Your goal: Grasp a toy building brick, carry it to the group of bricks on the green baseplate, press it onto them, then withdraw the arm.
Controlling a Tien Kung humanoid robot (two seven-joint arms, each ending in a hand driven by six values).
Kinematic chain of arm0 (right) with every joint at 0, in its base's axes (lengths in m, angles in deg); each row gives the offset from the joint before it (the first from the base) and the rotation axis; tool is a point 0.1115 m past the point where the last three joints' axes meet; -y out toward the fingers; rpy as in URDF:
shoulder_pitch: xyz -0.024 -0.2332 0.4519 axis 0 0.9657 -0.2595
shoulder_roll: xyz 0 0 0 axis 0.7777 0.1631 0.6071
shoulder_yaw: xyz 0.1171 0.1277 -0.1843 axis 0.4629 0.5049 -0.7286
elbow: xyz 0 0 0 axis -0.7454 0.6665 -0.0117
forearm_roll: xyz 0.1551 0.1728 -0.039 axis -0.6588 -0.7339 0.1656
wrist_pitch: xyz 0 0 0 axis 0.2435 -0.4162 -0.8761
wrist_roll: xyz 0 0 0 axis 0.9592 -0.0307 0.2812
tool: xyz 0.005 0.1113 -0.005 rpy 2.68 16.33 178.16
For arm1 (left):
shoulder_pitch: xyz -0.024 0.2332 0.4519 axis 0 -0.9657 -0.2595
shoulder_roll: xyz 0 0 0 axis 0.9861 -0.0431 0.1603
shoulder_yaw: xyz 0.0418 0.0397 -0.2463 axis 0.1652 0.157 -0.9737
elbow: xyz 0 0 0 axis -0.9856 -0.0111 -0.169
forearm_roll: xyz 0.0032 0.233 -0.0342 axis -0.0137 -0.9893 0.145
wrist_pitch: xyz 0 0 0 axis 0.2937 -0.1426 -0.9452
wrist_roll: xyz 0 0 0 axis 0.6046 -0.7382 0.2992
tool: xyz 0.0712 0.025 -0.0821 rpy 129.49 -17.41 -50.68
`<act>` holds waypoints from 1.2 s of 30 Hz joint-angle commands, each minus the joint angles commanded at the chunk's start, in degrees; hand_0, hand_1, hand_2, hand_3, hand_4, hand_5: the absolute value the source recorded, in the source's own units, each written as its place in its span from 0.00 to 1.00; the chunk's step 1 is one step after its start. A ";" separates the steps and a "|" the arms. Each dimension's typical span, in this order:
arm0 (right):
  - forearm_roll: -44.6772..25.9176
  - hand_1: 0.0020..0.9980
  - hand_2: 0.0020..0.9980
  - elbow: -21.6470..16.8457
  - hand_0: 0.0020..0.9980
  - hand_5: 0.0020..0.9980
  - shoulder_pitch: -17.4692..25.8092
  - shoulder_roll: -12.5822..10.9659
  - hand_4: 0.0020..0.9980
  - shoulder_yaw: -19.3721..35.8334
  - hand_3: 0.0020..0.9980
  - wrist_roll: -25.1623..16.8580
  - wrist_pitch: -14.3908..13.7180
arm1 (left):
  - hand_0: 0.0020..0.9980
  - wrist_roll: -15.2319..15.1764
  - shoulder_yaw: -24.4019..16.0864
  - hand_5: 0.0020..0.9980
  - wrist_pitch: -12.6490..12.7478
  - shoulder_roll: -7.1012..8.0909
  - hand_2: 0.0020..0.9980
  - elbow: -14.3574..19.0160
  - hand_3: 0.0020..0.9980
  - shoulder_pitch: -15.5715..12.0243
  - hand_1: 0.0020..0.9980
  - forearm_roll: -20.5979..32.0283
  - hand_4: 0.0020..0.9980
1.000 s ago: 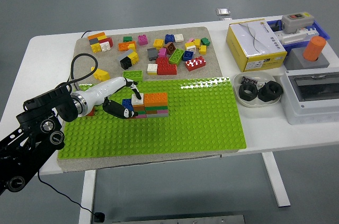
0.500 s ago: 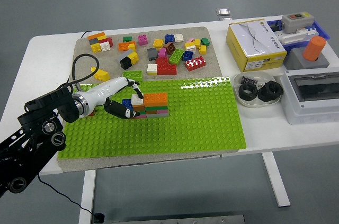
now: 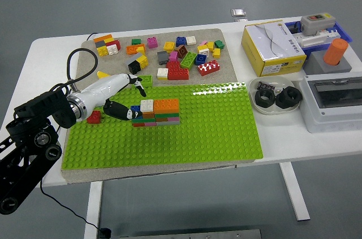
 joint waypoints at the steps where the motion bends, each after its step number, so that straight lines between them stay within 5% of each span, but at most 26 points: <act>1: 0.11 0.68 0.74 0.00 0.73 1.00 0.01 -0.01 0.68 0.04 0.84 0.03 0.02 | 1.00 1.05 -0.08 0.37 0.42 0.10 0.93 1.32 0.66 -0.59 0.96 -1.28 0.92; 2: 0.19 0.68 0.74 0.00 0.73 1.00 0.01 -0.03 0.68 0.06 0.84 0.05 0.03 | 1.00 1.79 -0.10 0.37 0.80 0.07 0.93 2.18 0.66 -1.09 0.96 -1.97 0.92; 3: 0.21 0.67 0.74 0.00 0.73 1.00 0.04 -0.04 0.68 0.07 0.84 0.05 0.04 | 1.00 2.71 -0.05 0.71 1.32 -0.05 1.00 3.17 0.77 -1.78 1.00 -2.73 0.94; 8: -0.08 0.67 0.74 0.00 0.73 1.00 0.28 -0.14 0.68 0.05 0.84 -0.04 0.01 | 1.00 6.89 1.00 0.71 3.73 -1.02 1.00 7.21 0.77 -5.03 1.00 -4.76 0.94; 9: -0.06 0.68 0.74 0.00 0.73 1.00 0.31 -0.16 0.68 0.07 0.84 -0.04 0.01 | 1.00 7.57 1.37 0.96 4.20 -1.11 1.00 7.81 0.80 -5.46 1.00 -4.95 0.82; 17: 0.59 0.68 0.74 0.00 0.73 1.00 0.47 -0.29 0.68 0.47 0.84 -0.02 0.13 | 1.00 9.73 2.94 1.00 6.19 -1.43 1.00 8.64 0.80 -6.86 1.00 -3.49 0.79; 36: 1.38 0.68 0.74 0.00 0.74 1.00 0.33 -0.14 0.69 0.94 0.84 0.06 0.30 | 1.00 7.27 5.13 0.95 10.12 -3.98 1.00 1.54 0.79 -7.22 1.00 -5.48 0.76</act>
